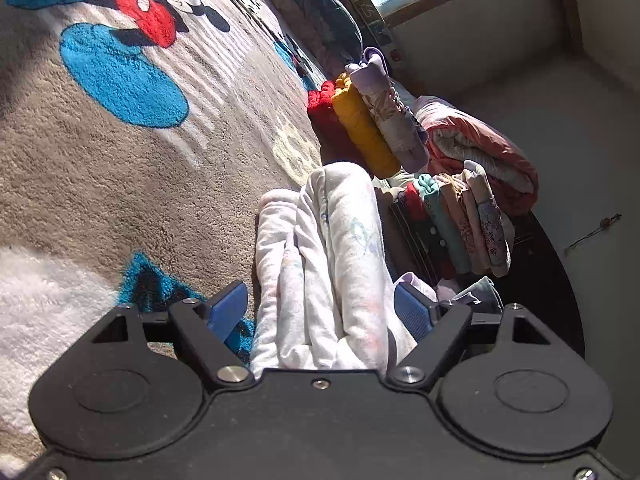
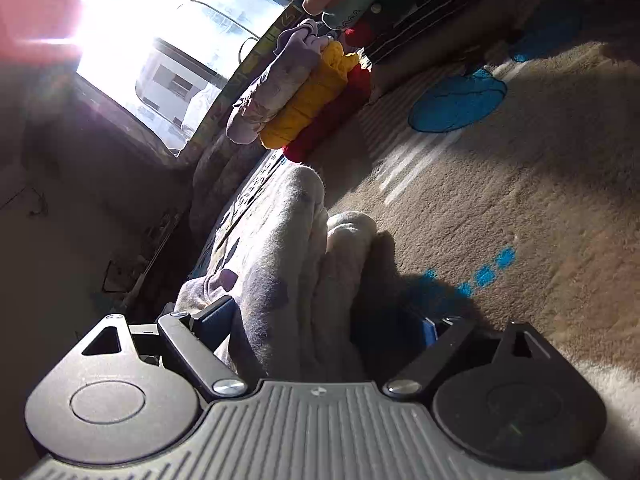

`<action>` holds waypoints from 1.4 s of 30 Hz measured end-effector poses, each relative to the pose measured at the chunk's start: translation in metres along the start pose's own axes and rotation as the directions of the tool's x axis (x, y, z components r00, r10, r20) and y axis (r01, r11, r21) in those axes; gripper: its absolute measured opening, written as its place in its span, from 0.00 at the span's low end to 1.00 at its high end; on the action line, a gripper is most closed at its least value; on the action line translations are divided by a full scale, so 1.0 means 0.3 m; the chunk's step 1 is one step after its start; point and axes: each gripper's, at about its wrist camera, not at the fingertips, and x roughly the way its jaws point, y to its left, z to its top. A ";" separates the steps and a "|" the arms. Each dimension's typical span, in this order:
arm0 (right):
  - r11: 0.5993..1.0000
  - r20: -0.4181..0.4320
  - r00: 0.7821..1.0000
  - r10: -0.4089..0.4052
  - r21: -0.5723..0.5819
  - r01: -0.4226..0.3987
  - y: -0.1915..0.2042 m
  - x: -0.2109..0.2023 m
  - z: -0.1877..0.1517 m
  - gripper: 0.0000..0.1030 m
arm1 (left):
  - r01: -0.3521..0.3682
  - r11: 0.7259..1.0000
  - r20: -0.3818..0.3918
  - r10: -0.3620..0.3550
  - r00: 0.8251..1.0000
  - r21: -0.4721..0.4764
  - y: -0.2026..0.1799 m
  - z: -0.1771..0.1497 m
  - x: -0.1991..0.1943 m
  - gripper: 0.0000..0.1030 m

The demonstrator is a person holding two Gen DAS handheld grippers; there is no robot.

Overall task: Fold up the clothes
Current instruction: 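Carry the garment bundle with both grippers toward the stack of folded clothes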

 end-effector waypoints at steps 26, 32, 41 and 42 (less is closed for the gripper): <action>0.997 0.008 0.998 0.056 -0.057 -0.055 0.035 0.107 -0.036 0.63 | 0.103 0.994 -0.070 -0.100 0.992 0.039 0.021 0.073 0.192 0.64; 0.998 0.028 0.997 0.069 0.012 -0.069 0.018 0.037 -0.042 0.79 | 0.040 0.999 -0.065 -0.038 0.997 0.029 0.007 0.056 0.102 0.79; 0.991 -0.007 0.993 0.116 0.072 -0.115 -0.004 0.095 -0.053 0.49 | 0.087 0.995 -0.074 -0.090 0.993 -0.046 0.048 -0.001 0.104 0.48; 0.990 -0.001 0.993 0.121 0.076 -0.120 0.003 0.091 -0.052 0.49 | 0.105 0.991 -0.076 -0.111 0.991 -0.078 0.054 0.005 0.098 0.47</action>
